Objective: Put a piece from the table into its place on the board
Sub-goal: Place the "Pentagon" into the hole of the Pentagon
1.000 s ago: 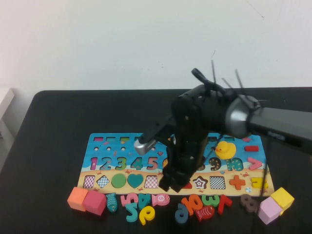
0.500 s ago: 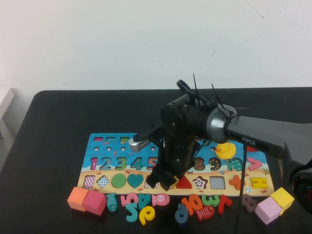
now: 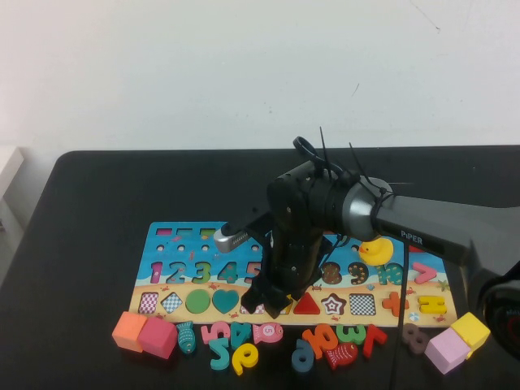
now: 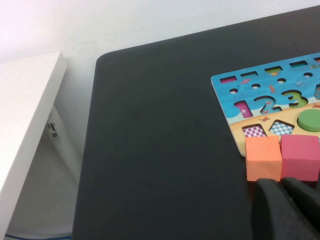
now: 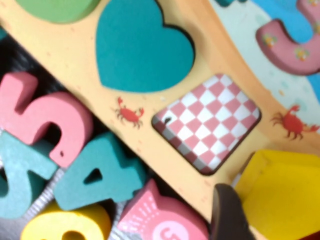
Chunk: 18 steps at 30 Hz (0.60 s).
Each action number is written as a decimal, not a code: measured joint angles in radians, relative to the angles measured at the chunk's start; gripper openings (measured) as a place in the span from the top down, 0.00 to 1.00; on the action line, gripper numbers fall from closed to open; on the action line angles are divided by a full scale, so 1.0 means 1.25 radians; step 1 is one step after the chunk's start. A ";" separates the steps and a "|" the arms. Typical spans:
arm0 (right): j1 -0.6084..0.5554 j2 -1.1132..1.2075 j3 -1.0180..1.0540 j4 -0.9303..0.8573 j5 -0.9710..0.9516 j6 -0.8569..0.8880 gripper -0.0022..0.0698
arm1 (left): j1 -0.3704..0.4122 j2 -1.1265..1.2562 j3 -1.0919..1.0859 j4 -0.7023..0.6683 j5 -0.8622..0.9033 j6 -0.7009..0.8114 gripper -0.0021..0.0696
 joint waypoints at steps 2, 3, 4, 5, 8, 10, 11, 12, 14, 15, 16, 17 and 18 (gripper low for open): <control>0.000 0.000 0.000 0.000 0.007 0.002 0.44 | 0.000 0.000 0.000 0.000 0.000 0.000 0.97; 0.000 0.000 0.000 0.000 0.011 0.002 0.44 | 0.000 0.000 0.000 0.000 0.000 0.000 0.97; 0.000 0.000 0.000 0.000 0.012 0.002 0.44 | 0.000 0.000 0.000 0.000 0.000 0.000 0.97; 0.000 0.000 0.000 0.001 0.014 0.002 0.44 | 0.000 0.000 0.000 0.000 0.000 0.000 0.97; 0.000 0.000 0.000 0.001 0.015 0.002 0.44 | 0.000 0.000 0.000 0.000 0.000 0.000 0.97; 0.000 0.000 0.000 0.001 0.015 0.002 0.44 | 0.000 0.000 0.000 0.000 0.000 0.000 0.97; 0.000 0.000 0.000 0.001 0.015 0.002 0.44 | 0.000 0.000 0.000 0.000 0.000 0.000 0.97; 0.000 0.000 0.000 0.001 0.015 0.002 0.44 | 0.000 0.000 0.000 0.000 0.000 0.000 0.97; 0.000 0.000 0.000 0.001 0.015 0.002 0.44 | 0.000 0.000 0.000 0.000 0.000 0.000 0.97; 0.000 0.000 0.000 0.001 0.017 0.002 0.43 | 0.000 0.000 0.000 0.000 0.000 0.000 0.97; 0.000 0.000 0.000 0.001 0.017 0.002 0.43 | 0.000 0.000 0.000 0.000 0.000 0.000 0.97; 0.000 0.000 0.000 0.001 0.018 0.002 0.42 | 0.000 0.000 0.000 0.000 0.000 0.000 0.97; 0.000 0.000 0.000 0.001 0.018 0.002 0.41 | 0.000 0.000 0.000 0.000 0.000 0.000 0.97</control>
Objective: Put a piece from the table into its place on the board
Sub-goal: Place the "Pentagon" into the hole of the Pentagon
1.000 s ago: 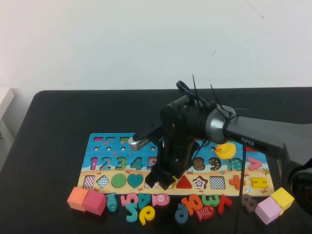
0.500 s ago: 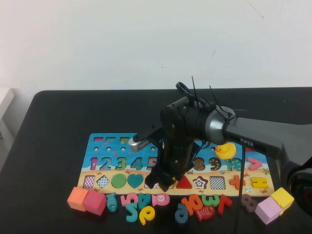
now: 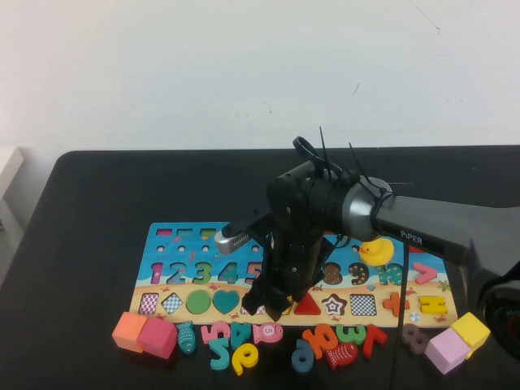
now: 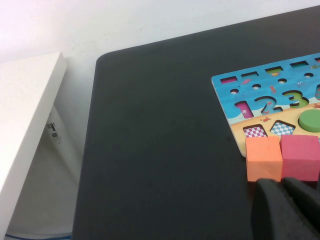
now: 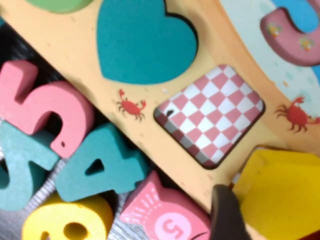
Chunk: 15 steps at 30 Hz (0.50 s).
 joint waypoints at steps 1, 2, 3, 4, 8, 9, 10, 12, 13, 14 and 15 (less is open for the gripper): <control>0.000 0.000 0.000 0.000 0.000 0.000 0.41 | 0.000 0.000 0.000 0.000 0.000 0.000 0.97; 0.000 0.000 0.000 0.000 0.001 0.000 0.41 | 0.000 0.000 0.000 0.000 0.000 0.000 0.97; 0.000 0.000 -0.004 0.000 0.005 0.000 0.40 | 0.000 0.000 0.000 0.000 0.000 0.000 0.97; 0.000 0.000 -0.010 0.000 0.013 0.000 0.40 | 0.000 0.000 0.000 0.000 0.000 0.000 0.97; 0.000 0.000 -0.051 0.000 0.056 0.000 0.40 | 0.000 0.000 0.000 0.000 0.000 0.000 0.97; 0.000 0.000 -0.061 0.000 0.066 0.000 0.40 | 0.000 0.000 0.000 0.000 0.000 0.000 0.97; 0.000 0.000 -0.070 -0.002 0.073 0.000 0.40 | 0.000 0.000 0.000 0.000 0.000 0.000 0.97; 0.000 0.000 -0.081 -0.008 0.090 0.000 0.40 | 0.000 0.000 0.000 0.000 0.000 -0.002 0.97; 0.000 0.000 -0.084 -0.010 0.096 0.000 0.40 | 0.000 0.000 0.000 0.000 0.000 -0.002 0.97; 0.000 0.000 -0.084 -0.013 0.102 0.000 0.40 | 0.000 0.000 0.000 0.000 0.000 -0.002 0.97; 0.000 0.000 -0.084 -0.014 0.104 0.000 0.40 | 0.000 0.000 0.000 0.000 0.000 -0.002 0.97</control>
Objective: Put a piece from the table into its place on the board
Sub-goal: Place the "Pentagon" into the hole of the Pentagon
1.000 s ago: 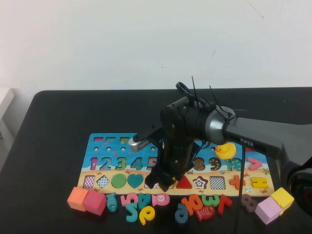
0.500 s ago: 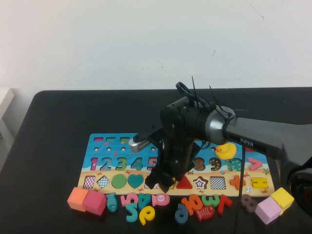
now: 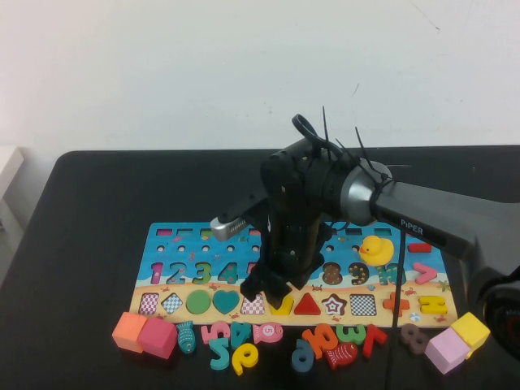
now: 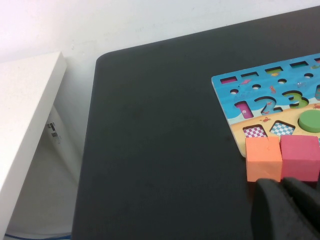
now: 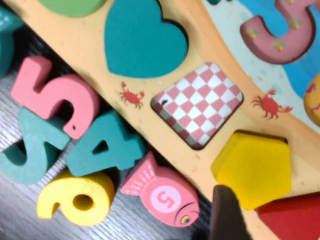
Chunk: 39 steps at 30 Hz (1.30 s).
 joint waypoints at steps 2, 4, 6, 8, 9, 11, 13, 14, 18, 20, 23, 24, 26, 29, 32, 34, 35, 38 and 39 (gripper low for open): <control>0.000 0.000 0.000 -0.002 -0.001 0.000 0.41 | 0.000 0.000 0.000 0.000 0.000 0.000 0.97; 0.000 0.000 0.000 -0.002 -0.011 0.000 0.43 | 0.000 0.000 0.000 0.000 0.000 0.000 0.97; 0.000 0.000 0.000 -0.002 -0.024 0.000 0.49 | 0.000 0.000 0.000 0.000 0.000 0.000 0.97; 0.000 0.000 -0.001 0.000 -0.032 0.000 0.57 | 0.000 0.000 0.000 0.000 0.000 0.000 0.97; 0.000 0.000 -0.001 0.000 -0.034 0.000 0.63 | 0.000 0.000 0.000 0.000 0.000 0.000 0.97; 0.000 0.000 -0.001 0.000 -0.034 0.000 0.76 | 0.000 0.000 0.000 0.000 0.000 0.000 0.97; 0.000 0.000 -0.001 0.008 -0.029 -0.008 0.88 | 0.000 0.000 0.000 0.000 0.000 0.000 0.97; 0.000 0.000 -0.001 0.014 -0.025 -0.014 0.90 | 0.000 0.000 0.000 0.000 0.000 0.000 0.97; 0.000 0.000 -0.001 0.060 -0.010 -0.055 0.94 | 0.000 0.000 0.000 0.000 0.000 0.000 0.97; 0.000 0.000 -0.001 0.087 -0.003 -0.079 0.94 | 0.000 0.000 0.000 0.000 0.000 0.000 0.97; 0.002 0.000 -0.003 0.105 0.000 -0.095 0.94 | 0.000 0.000 0.000 0.000 0.000 0.000 0.97; 0.003 0.000 -0.002 0.107 0.000 -0.099 0.94 | 0.000 0.000 0.000 0.000 0.000 0.000 0.97; 0.003 0.000 -0.002 0.107 0.000 -0.100 0.94 | 0.000 0.000 0.000 0.000 0.000 0.000 0.97; 0.003 0.004 -0.003 0.107 0.000 -0.100 0.94 | 0.000 0.000 0.000 0.000 0.000 0.002 0.97; 0.003 0.017 -0.004 0.107 0.002 -0.102 0.94 | 0.000 0.000 0.000 0.000 0.000 0.002 0.97; 0.003 0.030 -0.004 0.105 0.002 -0.102 0.94 | 0.000 0.000 0.000 0.000 0.000 0.002 0.97; 0.003 0.035 -0.004 0.104 0.002 -0.102 0.94 | 0.000 0.000 0.000 0.000 0.000 0.002 0.97; 0.003 0.044 -0.004 0.099 0.000 -0.102 0.94 | 0.000 0.000 0.000 0.000 0.000 0.002 0.97; 0.003 0.044 -0.004 0.094 0.000 -0.102 0.94 | 0.000 0.000 0.000 0.000 0.000 0.002 0.97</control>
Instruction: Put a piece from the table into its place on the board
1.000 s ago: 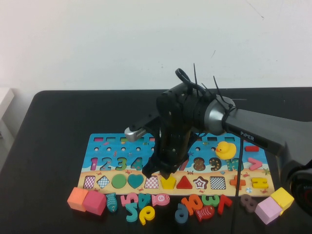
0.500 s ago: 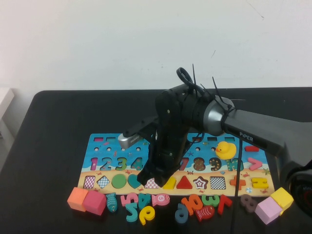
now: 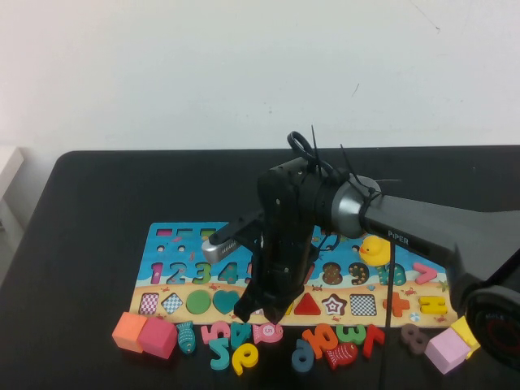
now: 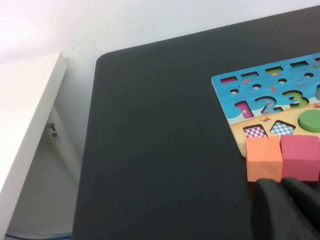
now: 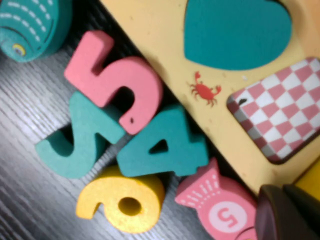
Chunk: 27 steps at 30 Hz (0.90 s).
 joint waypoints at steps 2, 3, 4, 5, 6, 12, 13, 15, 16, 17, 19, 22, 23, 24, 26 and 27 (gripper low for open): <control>0.000 0.000 0.000 -0.006 -0.003 0.000 0.94 | 0.000 0.000 0.000 0.000 0.000 0.000 0.97; 0.000 0.000 0.000 -0.009 -0.005 0.000 0.94 | 0.000 0.000 0.000 0.000 0.000 0.000 0.97; 0.001 0.000 0.000 -0.009 -0.005 0.000 0.94 | 0.000 0.000 0.000 0.000 0.000 0.000 0.97; 0.001 0.000 0.000 -0.010 -0.005 0.000 0.94 | 0.000 0.000 0.000 0.000 0.000 0.000 0.97; 0.001 0.000 0.000 -0.011 -0.006 0.000 0.94 | 0.000 0.000 0.000 0.000 0.000 0.000 0.97; 0.001 0.000 -0.005 -0.020 0.001 0.000 0.94 | 0.000 0.000 0.000 0.000 0.000 0.000 0.97; 0.001 0.000 -0.008 -0.018 0.005 0.000 0.94 | 0.000 0.000 0.000 0.000 0.000 0.000 0.97; 0.001 -0.006 -0.010 -0.017 0.005 -0.008 0.94 | 0.000 0.000 0.000 0.000 0.000 0.000 0.97; 0.002 -0.014 -0.010 -0.015 0.005 -0.013 0.94 | 0.000 0.000 0.000 0.000 0.000 0.000 0.97; 0.003 -0.023 -0.010 -0.015 0.005 -0.016 0.94 | 0.000 0.000 0.000 0.000 0.000 0.000 0.97; 0.005 -0.060 -0.010 -0.015 0.003 -0.022 0.94 | 0.000 0.000 0.000 0.000 0.000 0.000 0.97; 0.010 -0.143 -0.010 -0.015 -0.006 -0.039 0.94 | 0.000 0.000 0.000 0.000 0.000 -0.003 0.97; 0.011 -0.176 -0.008 -0.015 -0.011 -0.046 0.94 | 0.000 0.000 0.000 0.000 0.000 -0.003 0.97; 0.013 -0.203 -0.002 -0.015 -0.015 -0.052 0.94 | 0.000 0.000 0.000 0.000 0.000 -0.003 0.97; 0.020 -0.279 0.027 -0.015 -0.039 -0.068 0.94 | 0.000 0.000 0.000 0.000 0.000 -0.003 0.97; 0.025 -0.311 0.048 -0.015 -0.054 -0.074 0.94 | 0.000 0.000 0.000 0.000 0.000 -0.003 0.97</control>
